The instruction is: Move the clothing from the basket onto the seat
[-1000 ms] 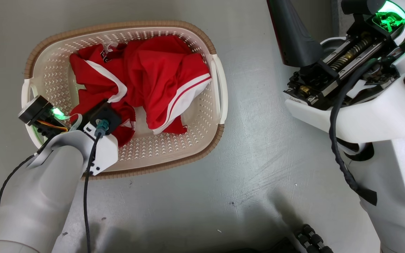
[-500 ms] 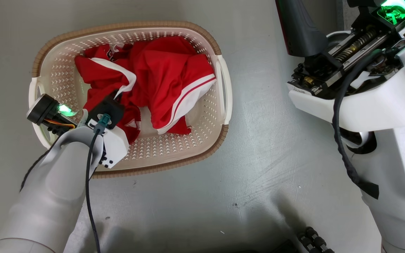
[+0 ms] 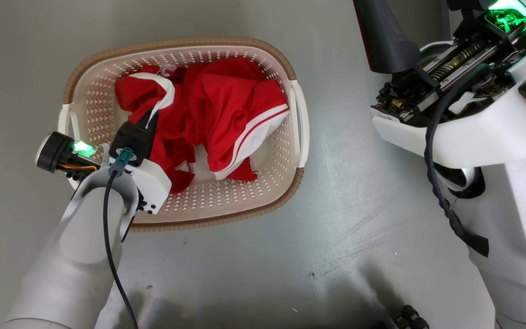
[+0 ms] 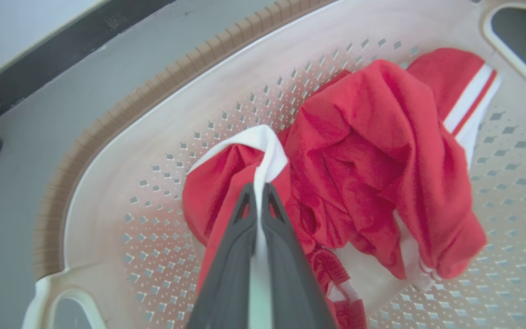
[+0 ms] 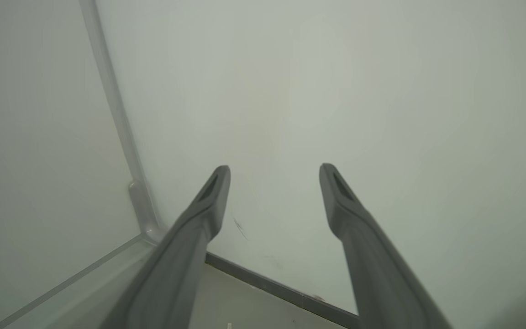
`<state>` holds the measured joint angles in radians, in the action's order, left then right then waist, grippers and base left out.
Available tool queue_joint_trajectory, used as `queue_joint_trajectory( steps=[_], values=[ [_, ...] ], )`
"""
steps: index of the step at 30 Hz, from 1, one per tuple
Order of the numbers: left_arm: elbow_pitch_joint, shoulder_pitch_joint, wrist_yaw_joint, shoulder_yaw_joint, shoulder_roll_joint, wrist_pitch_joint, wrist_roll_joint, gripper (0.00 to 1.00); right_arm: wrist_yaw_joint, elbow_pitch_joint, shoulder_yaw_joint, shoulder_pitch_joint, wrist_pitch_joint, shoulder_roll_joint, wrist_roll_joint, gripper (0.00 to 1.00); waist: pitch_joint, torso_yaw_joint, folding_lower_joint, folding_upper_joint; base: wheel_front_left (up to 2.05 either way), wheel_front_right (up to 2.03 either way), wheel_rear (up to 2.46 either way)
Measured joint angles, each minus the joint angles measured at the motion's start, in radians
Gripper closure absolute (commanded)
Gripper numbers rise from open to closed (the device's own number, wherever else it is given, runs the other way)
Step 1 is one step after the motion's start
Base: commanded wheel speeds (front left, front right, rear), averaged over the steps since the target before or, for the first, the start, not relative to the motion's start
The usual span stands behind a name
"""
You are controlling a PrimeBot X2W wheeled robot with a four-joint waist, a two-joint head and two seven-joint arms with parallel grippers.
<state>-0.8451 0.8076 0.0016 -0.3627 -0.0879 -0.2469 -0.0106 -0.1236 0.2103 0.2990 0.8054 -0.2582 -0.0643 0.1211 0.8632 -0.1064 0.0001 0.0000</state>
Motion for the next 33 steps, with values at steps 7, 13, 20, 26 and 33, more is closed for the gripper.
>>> queue_joint_trajectory(
  steps=[7, 13, 20, 26, 33],
  values=[
    [0.049, -0.029, 0.006, 0.032, 0.008, -0.002, 0.04, 1.0, 0.0, -0.026, -0.002, -0.002, 0.0, 0.0, -0.02, 0.0, -0.034, 0.015, 0.0, 0.0, 0.0, 0.0, 0.0],
    [0.149, -0.066, 0.006, 0.063, 0.018, -0.002, 0.083, 1.0, 0.0, -0.048, -0.02, -0.015, 0.0, 0.0, -0.026, 0.0, -0.071, 0.026, 0.0, 0.0, 0.0, 0.0, 0.0],
    [0.263, -0.122, 0.006, 0.105, 0.023, -0.002, 0.133, 1.0, 0.0, -0.075, -0.024, -0.047, 0.0, -0.001, -0.026, 0.0, -0.122, 0.04, 0.0, 0.0, 0.0, 0.0, 0.0],
    [0.311, -0.173, 0.006, 0.114, 0.018, -0.002, 0.133, 1.0, 0.0, -0.098, -0.025, -0.07, 0.0, -0.001, -0.026, 0.0, -0.175, 0.053, 0.0, 0.0, 0.0, 0.0, 0.0],
    [0.394, -0.227, 0.006, 0.142, 0.015, -0.002, 0.141, 1.0, 0.0, -0.133, -0.026, -0.116, 0.0, 0.0, -0.026, 0.0, -0.251, 0.07, 0.0, 0.0, 0.0, 0.0, 0.0]
  ],
)
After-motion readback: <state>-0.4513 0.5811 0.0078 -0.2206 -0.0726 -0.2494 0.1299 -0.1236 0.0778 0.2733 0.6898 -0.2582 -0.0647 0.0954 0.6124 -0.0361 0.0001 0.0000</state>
